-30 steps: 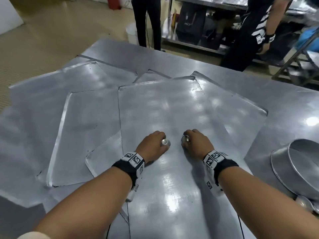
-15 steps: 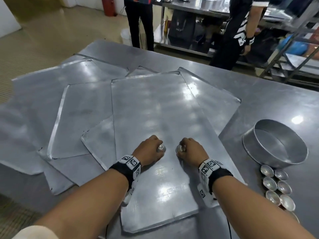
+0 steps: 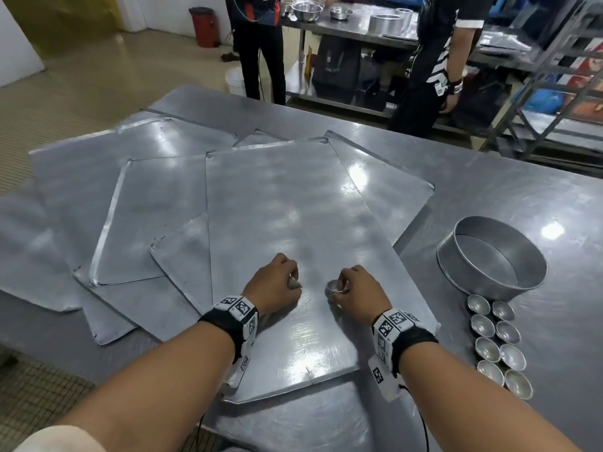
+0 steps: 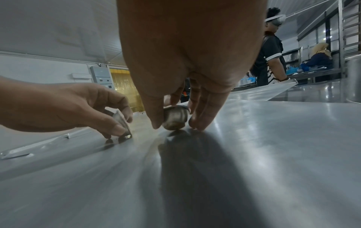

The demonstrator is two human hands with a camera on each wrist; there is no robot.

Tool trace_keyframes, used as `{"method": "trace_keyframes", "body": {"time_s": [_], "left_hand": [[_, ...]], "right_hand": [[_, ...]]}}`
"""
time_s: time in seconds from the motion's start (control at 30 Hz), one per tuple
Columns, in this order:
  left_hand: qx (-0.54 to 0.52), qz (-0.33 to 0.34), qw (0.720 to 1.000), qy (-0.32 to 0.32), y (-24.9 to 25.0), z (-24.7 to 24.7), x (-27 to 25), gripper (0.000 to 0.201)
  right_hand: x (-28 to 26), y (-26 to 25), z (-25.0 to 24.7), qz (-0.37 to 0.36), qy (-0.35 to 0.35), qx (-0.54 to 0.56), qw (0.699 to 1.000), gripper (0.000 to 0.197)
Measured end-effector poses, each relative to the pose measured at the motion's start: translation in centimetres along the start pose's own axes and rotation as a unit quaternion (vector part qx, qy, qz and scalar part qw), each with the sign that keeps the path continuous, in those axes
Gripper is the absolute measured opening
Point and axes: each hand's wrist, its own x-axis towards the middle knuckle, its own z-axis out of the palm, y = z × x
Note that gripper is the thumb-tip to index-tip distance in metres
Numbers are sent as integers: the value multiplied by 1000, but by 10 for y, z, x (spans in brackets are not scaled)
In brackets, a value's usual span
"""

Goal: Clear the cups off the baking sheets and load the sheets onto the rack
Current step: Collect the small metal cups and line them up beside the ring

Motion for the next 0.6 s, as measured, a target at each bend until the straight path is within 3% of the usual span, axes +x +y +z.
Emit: {"method": "trace_keyframes", "body": {"time_s": [0.2,0.4,0.6], "left_hand": [[-2,1,1000,-9,-1,-1,-7,33],[-20,-8,1000,-5,-9,-1,-9,61],[1,9,1000,-8,1,-4,-4,50]], "right_hand": [[-3,-1,5,-8,-3,-9,1000,23],[-4,-2,8,9,-16,13,1000,70],[-11,2,-1,16,-11,1,1000,55]]}}
